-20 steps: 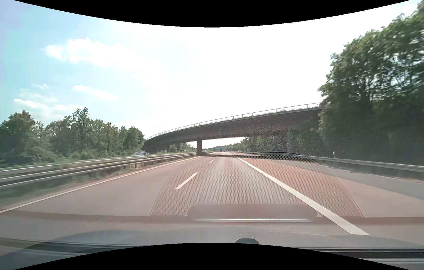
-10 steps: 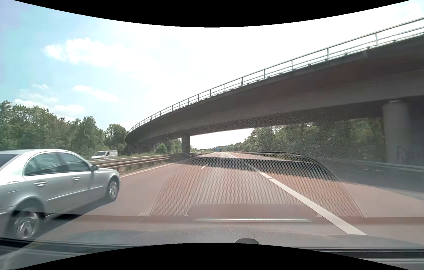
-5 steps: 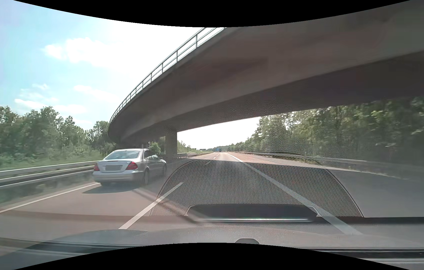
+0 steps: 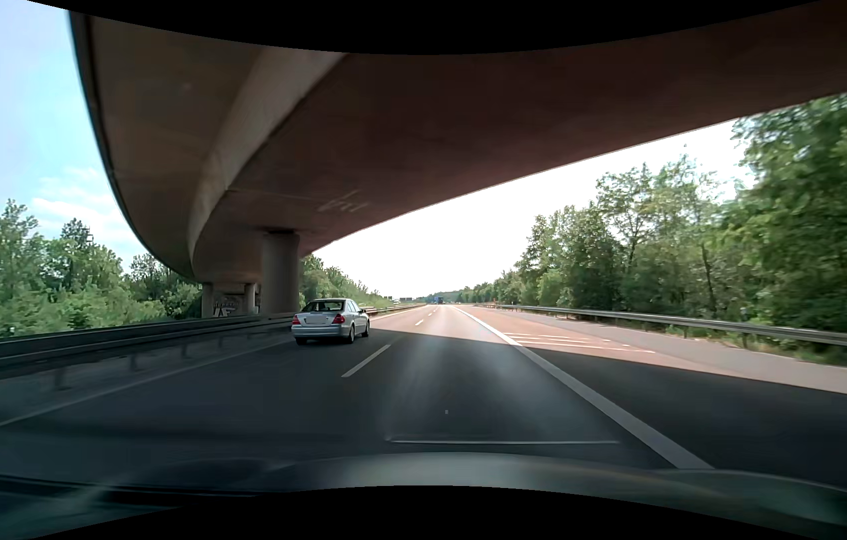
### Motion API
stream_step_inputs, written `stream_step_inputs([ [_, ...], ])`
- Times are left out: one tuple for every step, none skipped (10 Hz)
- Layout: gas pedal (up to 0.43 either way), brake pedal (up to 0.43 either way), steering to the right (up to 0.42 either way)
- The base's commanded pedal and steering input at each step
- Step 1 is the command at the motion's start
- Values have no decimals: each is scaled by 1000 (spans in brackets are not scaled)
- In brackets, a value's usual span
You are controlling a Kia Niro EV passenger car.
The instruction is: Follow the waypoints while adhering to traffic rules and regulations
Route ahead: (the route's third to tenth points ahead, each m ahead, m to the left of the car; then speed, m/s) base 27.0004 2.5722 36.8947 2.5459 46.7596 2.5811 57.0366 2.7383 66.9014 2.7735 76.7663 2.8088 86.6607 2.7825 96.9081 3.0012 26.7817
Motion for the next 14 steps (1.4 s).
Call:
stream_step_inputs([
  [157, 0, -7],
  [157, 0, -7],
  [157, 0, -7],
  [157, 0, -7],
  [157, 0, -7],
  [157, 0, -7],
  [157, 0, -7],
  [157, 0, -7],
  [157, 0, -7],
  [157, 0, -7],
  [157, 0, -7],
  [157, 0, -7],
  [157, 0, -7],
  [157, 0, -7],
])
